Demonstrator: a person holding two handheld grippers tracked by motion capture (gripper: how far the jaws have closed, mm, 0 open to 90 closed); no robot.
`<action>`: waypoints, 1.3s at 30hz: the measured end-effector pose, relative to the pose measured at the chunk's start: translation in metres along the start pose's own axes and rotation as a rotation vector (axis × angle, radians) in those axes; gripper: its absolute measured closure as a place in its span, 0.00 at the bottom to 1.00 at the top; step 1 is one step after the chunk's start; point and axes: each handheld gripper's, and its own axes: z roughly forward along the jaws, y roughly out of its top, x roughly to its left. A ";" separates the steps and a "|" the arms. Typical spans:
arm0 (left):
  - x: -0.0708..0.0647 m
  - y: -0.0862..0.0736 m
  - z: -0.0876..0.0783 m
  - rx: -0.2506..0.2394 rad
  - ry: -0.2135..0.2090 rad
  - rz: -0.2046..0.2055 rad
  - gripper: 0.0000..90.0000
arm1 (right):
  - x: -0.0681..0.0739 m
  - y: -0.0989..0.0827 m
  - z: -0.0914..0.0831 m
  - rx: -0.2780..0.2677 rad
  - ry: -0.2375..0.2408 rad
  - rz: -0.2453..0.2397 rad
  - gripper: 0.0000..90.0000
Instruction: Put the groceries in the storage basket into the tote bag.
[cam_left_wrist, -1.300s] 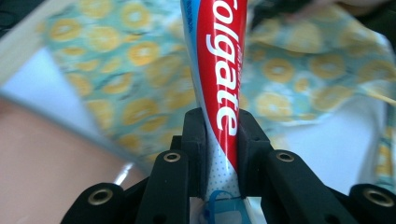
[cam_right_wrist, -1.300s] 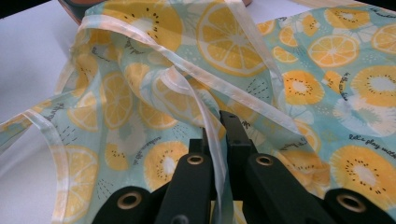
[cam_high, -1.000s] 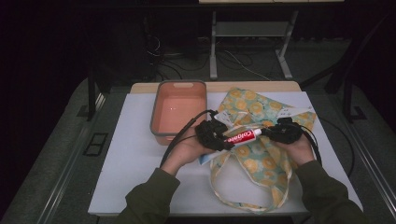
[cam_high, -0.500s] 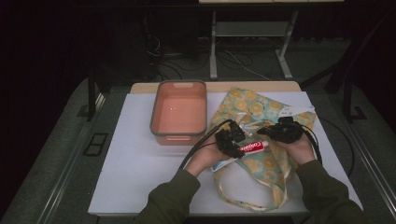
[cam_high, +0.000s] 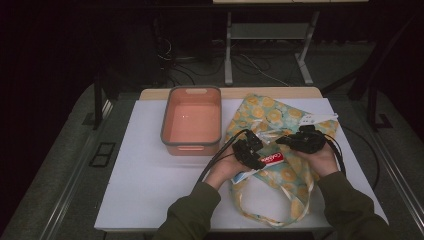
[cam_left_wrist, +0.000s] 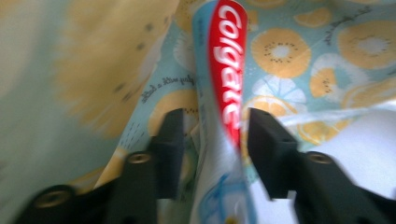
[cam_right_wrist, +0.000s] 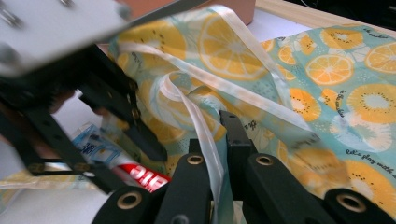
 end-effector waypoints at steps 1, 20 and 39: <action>-0.001 -0.004 -0.004 -0.016 0.002 -0.003 0.51 | 0.000 0.000 0.000 0.000 0.000 -0.002 1.00; -0.013 -0.060 -0.013 -0.036 0.026 0.030 0.50 | 0.000 -0.001 0.002 0.009 -0.002 -0.002 1.00; -0.001 -0.010 0.000 -0.170 0.112 -0.046 0.82 | 0.002 0.000 0.002 0.001 0.003 -0.006 1.00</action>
